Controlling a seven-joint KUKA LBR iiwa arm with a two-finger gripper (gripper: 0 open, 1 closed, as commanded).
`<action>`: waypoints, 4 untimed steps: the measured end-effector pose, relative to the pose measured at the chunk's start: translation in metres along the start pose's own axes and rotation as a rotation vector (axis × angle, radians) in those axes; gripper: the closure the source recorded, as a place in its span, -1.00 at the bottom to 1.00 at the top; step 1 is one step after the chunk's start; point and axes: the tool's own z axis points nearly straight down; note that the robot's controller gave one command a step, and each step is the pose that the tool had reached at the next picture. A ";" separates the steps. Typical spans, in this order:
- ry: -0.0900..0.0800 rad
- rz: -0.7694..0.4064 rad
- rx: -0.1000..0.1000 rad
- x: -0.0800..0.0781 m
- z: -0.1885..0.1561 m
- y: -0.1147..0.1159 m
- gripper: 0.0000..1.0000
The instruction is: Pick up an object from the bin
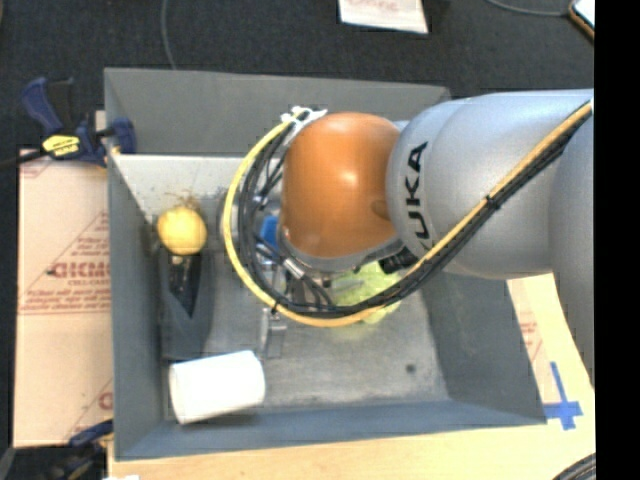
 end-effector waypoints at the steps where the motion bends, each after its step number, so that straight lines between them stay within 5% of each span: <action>1: 0.018 -0.229 0.009 0.043 0.119 0.041 -1.00; 2: 0.003 -0.233 0.001 0.035 0.105 0.036 -1.00; 3: 0.009 -0.376 0.013 0.044 0.105 0.069 -1.00; 4: -0.025 -0.218 0.004 0.038 0.127 0.074 -1.00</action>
Offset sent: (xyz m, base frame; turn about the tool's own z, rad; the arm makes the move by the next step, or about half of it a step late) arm -0.0492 0.0577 -0.0515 -0.1122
